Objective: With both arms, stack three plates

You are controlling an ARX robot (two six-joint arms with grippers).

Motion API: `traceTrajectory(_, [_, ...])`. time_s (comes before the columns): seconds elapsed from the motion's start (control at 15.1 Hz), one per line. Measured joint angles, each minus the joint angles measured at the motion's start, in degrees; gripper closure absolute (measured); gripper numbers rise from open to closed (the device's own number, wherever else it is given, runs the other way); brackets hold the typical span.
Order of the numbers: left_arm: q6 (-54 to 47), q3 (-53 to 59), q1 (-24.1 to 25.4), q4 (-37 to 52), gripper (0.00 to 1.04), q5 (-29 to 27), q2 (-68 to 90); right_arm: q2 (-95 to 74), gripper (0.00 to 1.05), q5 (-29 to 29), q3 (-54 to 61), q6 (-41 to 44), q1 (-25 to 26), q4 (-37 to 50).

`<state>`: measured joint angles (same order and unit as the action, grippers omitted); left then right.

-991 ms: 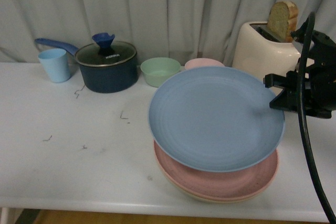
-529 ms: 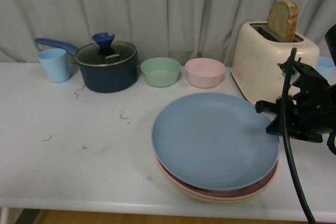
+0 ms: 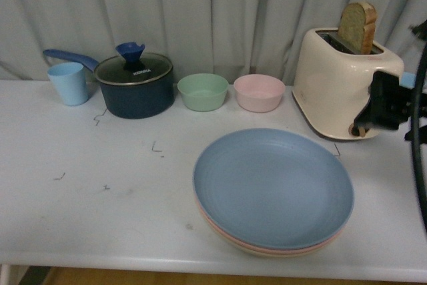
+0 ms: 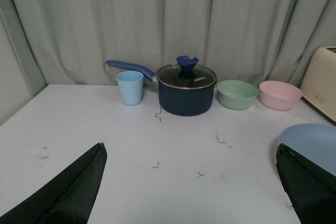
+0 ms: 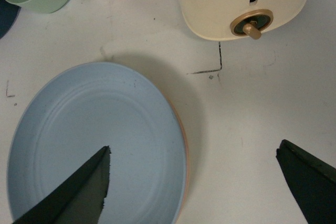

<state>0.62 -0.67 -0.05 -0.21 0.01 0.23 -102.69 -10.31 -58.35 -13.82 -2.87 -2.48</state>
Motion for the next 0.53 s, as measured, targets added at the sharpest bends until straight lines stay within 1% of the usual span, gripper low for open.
traceTrajectory(0.07, [0.0,0.0,0.0,0.0,0.07,0.0,0.0,0.3,0.05,0.2,-0.2,0.2,0.0,0.1])
traceTrajectory(0.13, [0.0,0.0,0.0,0.0,0.07,0.0,0.0,-0.5,0.07,0.2,-0.1,0.3,-0.1,-0.3])
traceTrajectory(0.2, [0.0,0.0,0.0,0.0,0.07,0.0,0.0,-1.9,0.13,4.1,4.5,2.6,-0.7,15.0])
traceTrajectory(0.26, [0.0,0.0,0.0,0.0,0.07,0.0,0.0,-1.6,0.25,11.0,13.2,6.9,-0.9,35.3])
traceTrajectory(0.33, [0.0,0.0,0.0,0.0,0.07,0.0,0.0,0.2,0.36,12.6,21.2,9.8,-0.8,48.2])
traceTrajectory(0.4, [0.0,0.0,0.0,0.0,0.07,0.0,0.0,3.7,0.49,13.1,27.5,11.5,-0.2,60.1])
traceTrajectory(0.46, [0.0,0.0,0.0,0.0,0.07,0.0,0.0,7.7,0.6,13.1,30.5,12.3,0.1,67.4])
traceTrajectory(0.53, [0.0,0.0,0.0,0.0,0.07,0.0,0.0,12.3,0.73,12.6,33.3,12.6,0.6,71.0])
